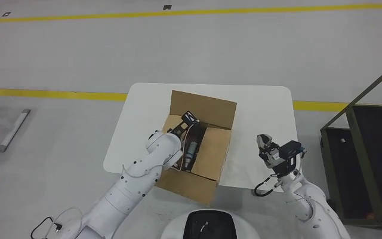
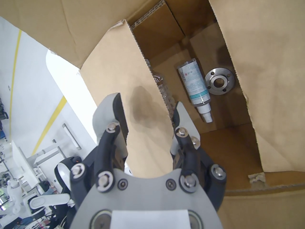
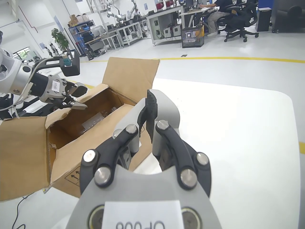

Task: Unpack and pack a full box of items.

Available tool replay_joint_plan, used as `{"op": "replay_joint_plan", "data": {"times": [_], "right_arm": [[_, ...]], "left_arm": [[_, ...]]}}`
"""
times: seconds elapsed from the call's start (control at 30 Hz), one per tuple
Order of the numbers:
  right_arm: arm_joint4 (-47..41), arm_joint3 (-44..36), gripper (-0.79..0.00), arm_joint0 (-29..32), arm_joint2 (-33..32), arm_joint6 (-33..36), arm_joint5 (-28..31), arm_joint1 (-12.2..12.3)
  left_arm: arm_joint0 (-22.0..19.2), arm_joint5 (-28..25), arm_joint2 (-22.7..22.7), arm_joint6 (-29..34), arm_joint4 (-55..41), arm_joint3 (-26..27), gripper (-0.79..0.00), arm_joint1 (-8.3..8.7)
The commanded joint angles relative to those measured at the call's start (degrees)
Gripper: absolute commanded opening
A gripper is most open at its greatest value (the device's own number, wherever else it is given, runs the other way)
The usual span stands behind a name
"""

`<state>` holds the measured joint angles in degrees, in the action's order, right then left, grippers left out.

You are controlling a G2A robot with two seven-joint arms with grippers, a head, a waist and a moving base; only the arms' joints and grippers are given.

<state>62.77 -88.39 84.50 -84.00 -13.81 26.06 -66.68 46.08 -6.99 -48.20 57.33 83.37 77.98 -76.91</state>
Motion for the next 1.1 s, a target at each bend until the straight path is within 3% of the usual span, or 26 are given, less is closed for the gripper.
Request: {"op": "replay_joint_plan", "data": {"times": [0.0,0.4,0.57,0.83,1.07], "right_arm": [[0.08,0.36,-0.785,-0.21,0.16,0.04,0.04,-0.03],[-0.88,3.36,-0.785,-1.83,0.89,0.34,0.39,-0.24],[-2.55,5.17,-0.785,-2.8,0.72,0.8,1.15,-0.29],[-5.15,8.18,-0.785,-4.93,-0.48,2.35,2.94,-0.17],[-6.65,9.91,-0.785,-6.1,-0.83,3.26,3.57,-0.15]], "left_arm": [[0.24,0.06,-0.73,0.0,0.01,0.66,-0.785,0.04],[2.04,-0.55,-10.27,-2.94,-11.71,5.6,-0.785,0.67],[2.47,-0.1,-16.02,-2.17,-21.92,6.86,-0.785,0.96],[2.47,-0.82,-24.31,-1.99,-40.04,4.39,-0.785,1.46],[2.12,-0.46,-27.59,-2.25,-45.07,1.05,-0.785,2.06]]}}
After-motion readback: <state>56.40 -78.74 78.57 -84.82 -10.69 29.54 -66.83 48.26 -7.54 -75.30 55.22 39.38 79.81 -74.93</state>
